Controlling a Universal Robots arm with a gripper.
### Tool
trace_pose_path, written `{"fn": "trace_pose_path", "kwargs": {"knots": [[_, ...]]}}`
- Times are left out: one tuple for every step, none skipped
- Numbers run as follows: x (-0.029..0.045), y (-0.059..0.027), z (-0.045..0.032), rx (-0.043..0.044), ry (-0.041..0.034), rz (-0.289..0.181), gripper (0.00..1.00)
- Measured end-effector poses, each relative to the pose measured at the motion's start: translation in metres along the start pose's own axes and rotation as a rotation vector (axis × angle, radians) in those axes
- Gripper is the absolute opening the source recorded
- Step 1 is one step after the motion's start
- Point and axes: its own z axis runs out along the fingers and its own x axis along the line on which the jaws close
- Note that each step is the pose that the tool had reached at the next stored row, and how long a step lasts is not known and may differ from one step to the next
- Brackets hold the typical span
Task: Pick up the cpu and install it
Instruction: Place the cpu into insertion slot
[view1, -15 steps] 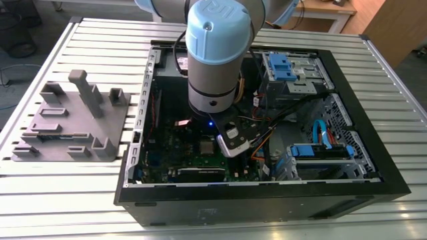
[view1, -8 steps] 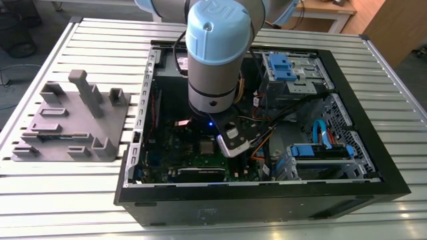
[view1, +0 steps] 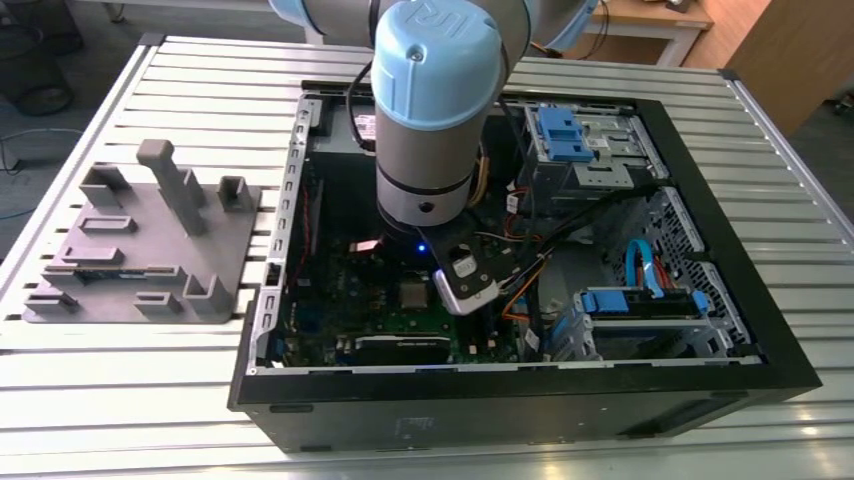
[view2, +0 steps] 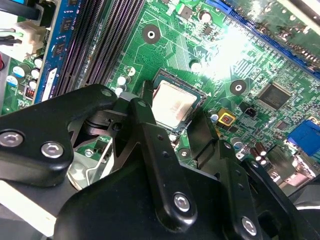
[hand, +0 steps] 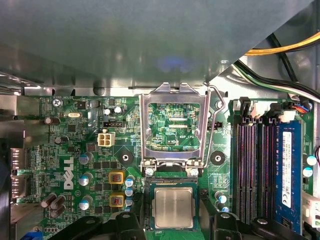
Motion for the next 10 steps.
{"fn": "trace_pose_path", "kwargs": {"knots": [[0.0000,0.0000,0.0000,-0.0001,0.0000,0.000,0.54],[0.0000,0.0000,0.0000,0.0000,0.0000,0.000,0.54],[-0.0001,0.0000,0.0001,0.0000,-0.0003,0.000,0.53],[-0.0001,0.0000,0.0000,0.0001,-0.0003,0.000,0.53],[-0.0001,0.0000,0.0001,0.0001,0.0000,0.000,0.47],[-0.0001,0.0000,0.0001,0.0000,0.0000,0.000,0.47],[-0.0001,0.0000,0.0001,-0.0001,0.0000,0.000,0.47],[0.0000,0.0000,0.0001,0.0000,0.0000,0.000,0.47],[0.0000,0.0000,0.0001,0.0000,0.0000,0.000,0.47],[0.0000,0.0000,0.0002,0.0000,0.0000,0.000,0.47]]}}
